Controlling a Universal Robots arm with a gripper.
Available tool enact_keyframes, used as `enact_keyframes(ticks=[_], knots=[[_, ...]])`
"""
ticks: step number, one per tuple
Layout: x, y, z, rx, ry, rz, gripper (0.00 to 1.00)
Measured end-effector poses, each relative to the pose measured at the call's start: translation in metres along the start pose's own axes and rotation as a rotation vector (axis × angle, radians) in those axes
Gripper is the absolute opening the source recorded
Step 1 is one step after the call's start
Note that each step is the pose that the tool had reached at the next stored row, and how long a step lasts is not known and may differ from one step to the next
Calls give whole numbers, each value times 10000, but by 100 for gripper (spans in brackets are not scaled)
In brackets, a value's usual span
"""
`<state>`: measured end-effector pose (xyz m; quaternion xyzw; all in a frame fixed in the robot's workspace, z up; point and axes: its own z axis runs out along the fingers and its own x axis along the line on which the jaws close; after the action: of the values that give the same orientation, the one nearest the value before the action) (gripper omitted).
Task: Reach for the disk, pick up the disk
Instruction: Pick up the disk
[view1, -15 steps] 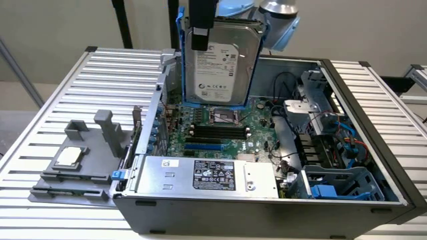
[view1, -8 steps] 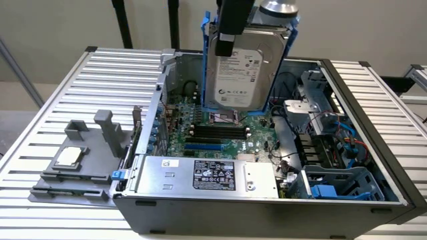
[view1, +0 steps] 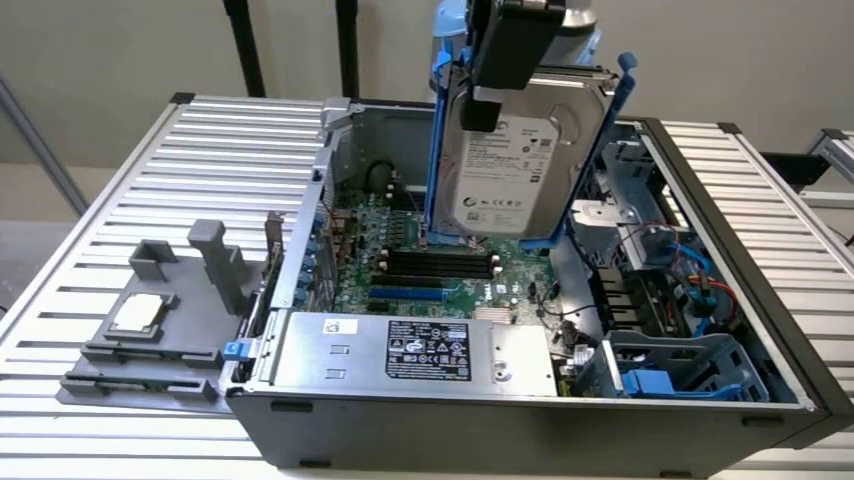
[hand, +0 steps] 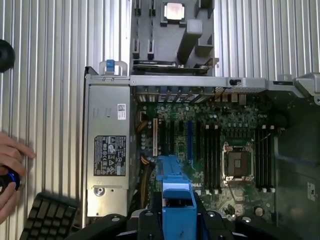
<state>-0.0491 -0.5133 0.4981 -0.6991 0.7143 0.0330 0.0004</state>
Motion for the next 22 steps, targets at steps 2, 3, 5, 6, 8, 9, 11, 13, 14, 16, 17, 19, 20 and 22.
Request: enact_keyframes(ticks=[2,3,5,6,8,9,11,13,14,16,17,19,20,22], knots=[[42,-37,3,0,18,1,33],[64,-58,5,1,24,0,33],[110,-109,9,1,30,2,33],[132,-138,11,0,30,2,33],[176,-199,14,0,31,1,33],[197,-232,14,0,31,2,33],[230,-305,14,1,31,1,33],[261,-382,12,0,31,3,33],[277,-424,11,0,32,1,33],[308,-505,10,0,31,1,33],[323,-545,9,0,31,2,33],[355,-629,7,0,31,1,33],[369,-669,7,0,31,1,33],[400,-758,5,0,31,1,33]])
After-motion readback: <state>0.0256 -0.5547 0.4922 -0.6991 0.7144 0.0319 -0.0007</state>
